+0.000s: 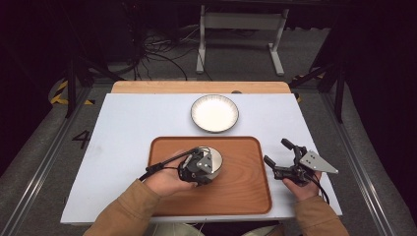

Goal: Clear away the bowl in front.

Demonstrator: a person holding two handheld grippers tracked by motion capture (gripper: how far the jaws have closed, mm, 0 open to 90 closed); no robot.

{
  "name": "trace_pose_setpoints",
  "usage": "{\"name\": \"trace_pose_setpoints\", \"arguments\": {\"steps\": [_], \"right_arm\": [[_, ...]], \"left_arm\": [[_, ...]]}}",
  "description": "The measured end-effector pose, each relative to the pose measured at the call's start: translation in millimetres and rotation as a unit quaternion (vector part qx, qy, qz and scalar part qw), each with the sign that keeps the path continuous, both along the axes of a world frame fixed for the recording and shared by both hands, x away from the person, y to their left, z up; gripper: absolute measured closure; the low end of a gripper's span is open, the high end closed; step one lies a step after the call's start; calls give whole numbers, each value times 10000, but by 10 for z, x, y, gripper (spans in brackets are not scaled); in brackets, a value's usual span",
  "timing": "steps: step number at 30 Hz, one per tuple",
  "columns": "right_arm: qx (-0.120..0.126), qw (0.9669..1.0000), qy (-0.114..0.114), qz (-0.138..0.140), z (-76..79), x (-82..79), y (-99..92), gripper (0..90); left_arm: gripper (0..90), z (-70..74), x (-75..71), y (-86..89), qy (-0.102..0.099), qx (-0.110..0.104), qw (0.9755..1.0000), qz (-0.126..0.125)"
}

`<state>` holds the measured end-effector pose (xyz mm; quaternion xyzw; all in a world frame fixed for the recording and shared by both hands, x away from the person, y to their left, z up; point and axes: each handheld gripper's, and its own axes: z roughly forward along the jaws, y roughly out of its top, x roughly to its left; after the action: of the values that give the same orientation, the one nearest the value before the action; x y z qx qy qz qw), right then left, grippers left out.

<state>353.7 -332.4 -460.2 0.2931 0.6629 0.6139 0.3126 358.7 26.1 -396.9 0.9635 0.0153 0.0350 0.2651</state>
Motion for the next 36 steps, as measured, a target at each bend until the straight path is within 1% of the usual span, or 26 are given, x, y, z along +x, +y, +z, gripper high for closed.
{"name": "trace_pose_setpoints", "arguments": {"steps": [5,7,8,9,10,13,15,17,18,19,20,23,27,28,29,31,32,33,34,35,36], "right_arm": [[0,10000,1,1,0,0,0,75],[4,10000,1,9,0,1,1,75],[0,10000,3,4,0,2,0,75],[0,10000,3,4,0,2,0,75],[0,10000,11,7,0,4,-2,77],[7,10000,30,12,1,9,-2,79],[15,10000,57,20,2,12,-2,80],[12,10000,71,34,3,17,-2,81],[11,10000,84,44,4,19,-2,82],[11,9999,95,49,5,21,-2,82],[-1,9999,101,44,5,23,-4,82],[-20,9999,103,45,5,24,-2,82],[-19,9999,117,56,6,26,-2,82],[-15,9999,122,59,6,26,-3,82],[-10,9999,128,54,7,26,-5,82],[-4,9999,130,55,7,27,-6,81],[-8,9999,129,58,7,27,-6,81],[-12,9999,126,61,7,26,-5,81],[-12,9999,126,61,7,26,-5,81],[-8,9999,127,72,7,27,-5,81],[-8,9999,127,72,7,27,-5,81]], "left_arm": [[822,-5,-8,-5,-10,27,10000,-14],[824,-14,-6,-4,127,86,9999,49],[826,-14,-6,-4,127,86,9999,49],[826,-18,-4,-2,170,101,9998,48],[828,-32,-5,5,298,99,9995,85],[827,-49,-5,10,352,92,9993,76],[821,-61,-18,12,420,101,9990,85],[806,-68,-32,13,523,56,9986,35],[796,-69,-41,12,535,11,9986,38],[793,-65,-42,14,525,42,9986,59],[778,-61,-41,22,639,43,9979,81],[714,-44,-58,34,748,-78,9971,108],[618,2,-97,56,787,-312,9963,138],[594,11,-104,68,800,-419,9957,185],[557,19,-107,83,794,-496,9953,241],[522,36,-114,116,788,-601,9946,325],[497,36,-114,116,788,-601,9946,325],[473,57,-118,154,731,-712,9939,415],[450,57,-118,154,731,-712,9939,415],[429,77,-122,193,679,-825,9929,525],[417,77,-122,193,679,-825,9929,525]]}}
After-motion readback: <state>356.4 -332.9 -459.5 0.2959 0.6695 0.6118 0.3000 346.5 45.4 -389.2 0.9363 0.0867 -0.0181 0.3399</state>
